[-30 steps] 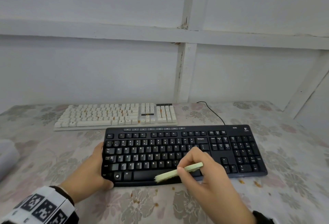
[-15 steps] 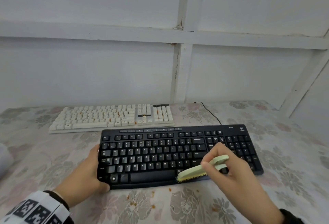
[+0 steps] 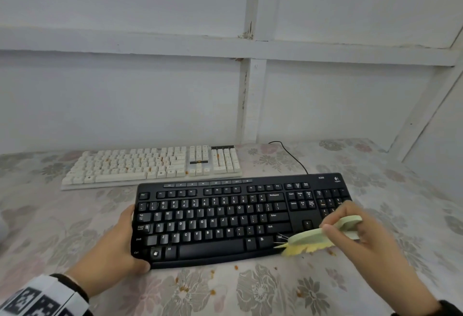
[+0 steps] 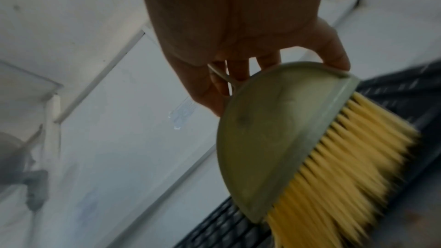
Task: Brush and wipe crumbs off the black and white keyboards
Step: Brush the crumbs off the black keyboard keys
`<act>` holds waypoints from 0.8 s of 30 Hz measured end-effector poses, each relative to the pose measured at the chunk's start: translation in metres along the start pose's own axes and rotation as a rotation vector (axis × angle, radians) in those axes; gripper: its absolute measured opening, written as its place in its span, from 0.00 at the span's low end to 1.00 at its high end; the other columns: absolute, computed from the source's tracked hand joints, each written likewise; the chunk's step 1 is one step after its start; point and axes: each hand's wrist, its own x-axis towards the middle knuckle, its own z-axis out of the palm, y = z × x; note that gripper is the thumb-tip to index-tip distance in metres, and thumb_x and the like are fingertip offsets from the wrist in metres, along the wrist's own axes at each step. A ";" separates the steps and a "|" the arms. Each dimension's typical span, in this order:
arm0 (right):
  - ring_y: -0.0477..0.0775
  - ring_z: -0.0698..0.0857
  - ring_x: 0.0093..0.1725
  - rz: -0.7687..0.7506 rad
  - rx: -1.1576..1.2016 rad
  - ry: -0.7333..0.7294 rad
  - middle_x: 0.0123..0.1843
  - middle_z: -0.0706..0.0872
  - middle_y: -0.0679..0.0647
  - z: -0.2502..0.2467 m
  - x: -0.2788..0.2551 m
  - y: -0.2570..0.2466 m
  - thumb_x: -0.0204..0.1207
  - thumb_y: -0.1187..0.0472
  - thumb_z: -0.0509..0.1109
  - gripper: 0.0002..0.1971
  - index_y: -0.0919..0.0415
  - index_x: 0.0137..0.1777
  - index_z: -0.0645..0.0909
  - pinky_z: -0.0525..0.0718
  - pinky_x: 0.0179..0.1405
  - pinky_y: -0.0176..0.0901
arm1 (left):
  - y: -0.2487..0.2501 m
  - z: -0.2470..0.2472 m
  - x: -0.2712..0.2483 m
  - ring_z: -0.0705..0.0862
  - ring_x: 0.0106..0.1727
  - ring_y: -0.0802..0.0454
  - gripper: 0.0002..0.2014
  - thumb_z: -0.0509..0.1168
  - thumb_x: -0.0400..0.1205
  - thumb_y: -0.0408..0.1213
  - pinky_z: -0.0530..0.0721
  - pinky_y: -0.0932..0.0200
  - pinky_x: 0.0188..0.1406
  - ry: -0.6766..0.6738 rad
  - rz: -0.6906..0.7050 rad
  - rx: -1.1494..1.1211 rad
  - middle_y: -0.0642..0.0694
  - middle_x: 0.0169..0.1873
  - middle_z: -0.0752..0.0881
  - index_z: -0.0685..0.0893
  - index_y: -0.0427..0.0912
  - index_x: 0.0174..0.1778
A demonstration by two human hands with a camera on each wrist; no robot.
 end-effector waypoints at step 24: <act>0.51 0.71 0.22 0.023 -0.134 0.180 0.28 0.83 0.47 -0.046 -0.001 0.023 0.74 0.69 0.71 0.13 0.51 0.35 0.78 0.65 0.20 0.30 | -0.007 -0.001 0.006 0.85 0.47 0.53 0.49 0.75 0.55 0.22 0.80 0.59 0.43 0.013 0.023 -0.078 0.55 0.51 0.82 0.56 0.74 0.54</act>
